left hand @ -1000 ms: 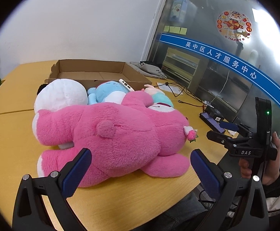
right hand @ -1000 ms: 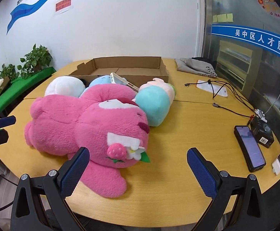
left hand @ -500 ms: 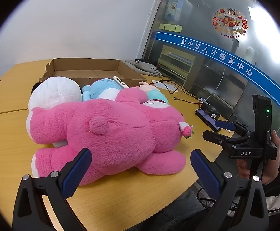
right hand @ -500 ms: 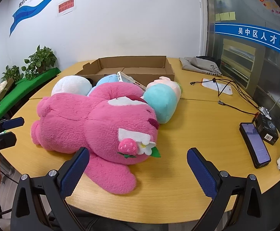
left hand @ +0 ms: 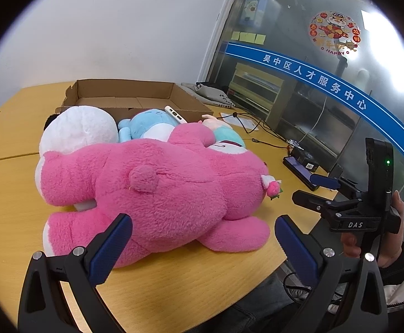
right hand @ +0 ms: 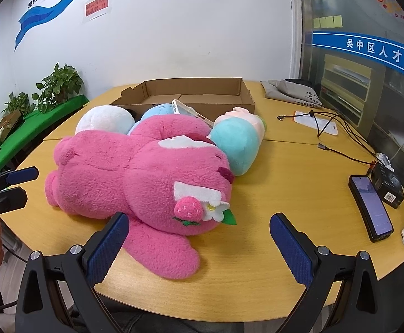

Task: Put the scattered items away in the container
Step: 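Move both tools toward the large pink bear plush on the table, then grasp the pink bear with the left gripper and lift it, then carry the pink bear over the box and open the left gripper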

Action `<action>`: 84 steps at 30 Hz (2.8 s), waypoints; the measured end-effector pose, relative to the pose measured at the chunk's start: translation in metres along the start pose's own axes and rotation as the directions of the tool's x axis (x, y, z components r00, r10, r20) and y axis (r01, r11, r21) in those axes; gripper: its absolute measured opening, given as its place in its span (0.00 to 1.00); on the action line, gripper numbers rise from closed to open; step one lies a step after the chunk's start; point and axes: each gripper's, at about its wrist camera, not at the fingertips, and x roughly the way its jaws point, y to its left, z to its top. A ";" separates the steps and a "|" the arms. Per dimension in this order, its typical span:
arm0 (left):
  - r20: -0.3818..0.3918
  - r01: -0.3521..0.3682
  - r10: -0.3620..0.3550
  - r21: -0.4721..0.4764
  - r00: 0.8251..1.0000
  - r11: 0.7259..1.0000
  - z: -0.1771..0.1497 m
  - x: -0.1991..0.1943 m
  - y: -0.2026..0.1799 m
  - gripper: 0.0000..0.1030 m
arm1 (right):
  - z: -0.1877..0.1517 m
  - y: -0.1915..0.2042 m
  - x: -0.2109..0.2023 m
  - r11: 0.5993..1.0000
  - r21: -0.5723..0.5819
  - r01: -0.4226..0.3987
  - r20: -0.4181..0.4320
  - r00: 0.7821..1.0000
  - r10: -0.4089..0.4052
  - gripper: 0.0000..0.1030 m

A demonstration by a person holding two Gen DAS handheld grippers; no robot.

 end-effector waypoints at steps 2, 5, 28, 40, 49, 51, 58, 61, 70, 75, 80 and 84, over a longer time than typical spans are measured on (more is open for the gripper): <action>0.000 0.004 -0.004 -0.014 1.000 1.000 0.001 0.001 0.004 0.99 | 0.002 0.000 0.003 1.000 -0.002 -0.004 -0.005 1.000 0.004 1.00; -0.001 0.005 -0.005 -0.026 1.000 1.000 0.003 0.003 0.009 0.99 | 0.003 0.000 0.008 0.999 0.009 -0.032 -0.011 0.999 0.032 1.00; -0.167 0.051 -0.078 -0.162 0.983 0.986 0.016 0.079 0.096 0.85 | 0.018 -0.049 0.136 0.893 0.224 -0.391 -0.096 0.903 0.419 0.86; -0.098 0.071 -0.090 -0.177 0.991 0.982 0.039 0.029 0.073 0.45 | 0.047 -0.021 0.066 0.918 0.079 -0.390 0.040 0.921 0.388 0.60; 0.052 0.045 -0.043 -0.032 0.998 0.998 0.152 0.036 0.081 0.45 | 0.148 -0.035 0.066 0.909 0.041 -0.415 0.171 0.899 0.403 0.60; 0.065 0.044 -0.042 -0.019 0.997 0.999 0.183 0.053 0.096 0.45 | 0.178 -0.039 0.075 0.913 0.034 -0.406 0.198 0.898 0.392 0.60; 0.108 0.038 -0.041 0.025 0.993 0.999 0.299 0.117 0.141 0.45 | 0.302 -0.058 0.135 0.917 0.036 -0.397 0.260 0.890 0.374 0.60; 0.085 0.035 -0.036 0.020 0.996 0.999 0.336 0.151 0.156 0.45 | 0.348 -0.071 0.177 0.920 0.060 -0.387 0.271 0.894 0.358 0.60; -0.192 0.008 -0.039 -0.157 0.981 0.988 0.354 0.345 0.254 0.43 | 0.380 -0.119 0.369 0.936 0.223 -0.274 0.058 0.962 0.267 0.60; -0.344 -0.001 -0.088 -0.251 0.935 0.968 0.300 0.438 0.289 0.34 | 0.333 -0.134 0.453 0.949 0.290 -0.128 -0.179 0.966 0.185 0.61; -0.322 -0.009 -0.069 -0.234 0.944 0.972 0.315 0.438 0.294 0.37 | 0.330 -0.146 0.458 0.942 0.313 -0.122 -0.158 0.971 0.178 0.64; -0.321 -0.019 -0.054 -0.220 0.946 0.975 0.307 0.433 0.296 0.39 | 0.333 -0.142 0.459 0.935 0.344 -0.088 -0.165 0.974 0.152 0.65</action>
